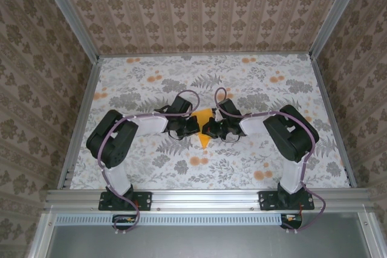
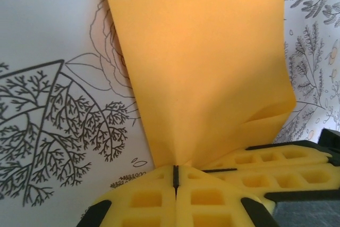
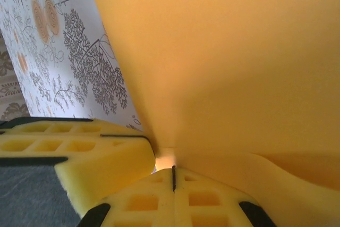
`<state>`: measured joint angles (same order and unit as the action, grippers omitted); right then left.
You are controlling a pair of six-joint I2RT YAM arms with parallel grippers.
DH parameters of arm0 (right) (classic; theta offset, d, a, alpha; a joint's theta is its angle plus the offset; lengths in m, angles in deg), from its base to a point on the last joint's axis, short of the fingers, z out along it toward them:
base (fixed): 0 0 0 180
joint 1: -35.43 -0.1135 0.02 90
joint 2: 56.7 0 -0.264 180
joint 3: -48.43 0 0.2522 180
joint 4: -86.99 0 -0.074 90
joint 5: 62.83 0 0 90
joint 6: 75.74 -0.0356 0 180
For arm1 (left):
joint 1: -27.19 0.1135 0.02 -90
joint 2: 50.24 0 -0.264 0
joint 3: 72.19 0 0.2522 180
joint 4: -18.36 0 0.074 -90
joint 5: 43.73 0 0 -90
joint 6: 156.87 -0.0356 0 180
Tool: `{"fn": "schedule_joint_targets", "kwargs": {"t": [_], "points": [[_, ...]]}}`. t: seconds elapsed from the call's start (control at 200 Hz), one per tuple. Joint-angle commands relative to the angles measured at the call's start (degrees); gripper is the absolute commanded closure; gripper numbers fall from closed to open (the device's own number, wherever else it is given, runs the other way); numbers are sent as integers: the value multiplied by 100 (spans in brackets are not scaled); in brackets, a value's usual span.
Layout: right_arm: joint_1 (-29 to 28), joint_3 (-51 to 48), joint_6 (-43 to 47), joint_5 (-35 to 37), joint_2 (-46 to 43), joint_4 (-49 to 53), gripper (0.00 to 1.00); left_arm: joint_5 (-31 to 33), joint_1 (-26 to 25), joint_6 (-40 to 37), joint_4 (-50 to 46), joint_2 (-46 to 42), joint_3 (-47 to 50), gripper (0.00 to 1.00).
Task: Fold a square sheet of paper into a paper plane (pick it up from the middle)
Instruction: Third fold the triangle at the center of the table.
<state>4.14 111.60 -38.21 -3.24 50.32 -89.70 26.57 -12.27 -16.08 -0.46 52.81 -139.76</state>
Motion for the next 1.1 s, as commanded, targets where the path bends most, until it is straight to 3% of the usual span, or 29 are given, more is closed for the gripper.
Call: {"fn": "schedule_joint_targets", "kwargs": {"t": [0.0,0.225,0.52,1.095], "points": [[35,-166,127,-151,-359,196,100,109,-23,-41,-423,149,-139,100],[-32,-528,244,-600,-849,139,99,281,-66,-121,-679,236,-196,100],[-259,-1027,154,-619,-1007,78,99,325,-105,-138,-716,271,-210,100],[-422,-958,244,-378,-856,257,99,401,-132,-104,-763,304,-214,100]]}}
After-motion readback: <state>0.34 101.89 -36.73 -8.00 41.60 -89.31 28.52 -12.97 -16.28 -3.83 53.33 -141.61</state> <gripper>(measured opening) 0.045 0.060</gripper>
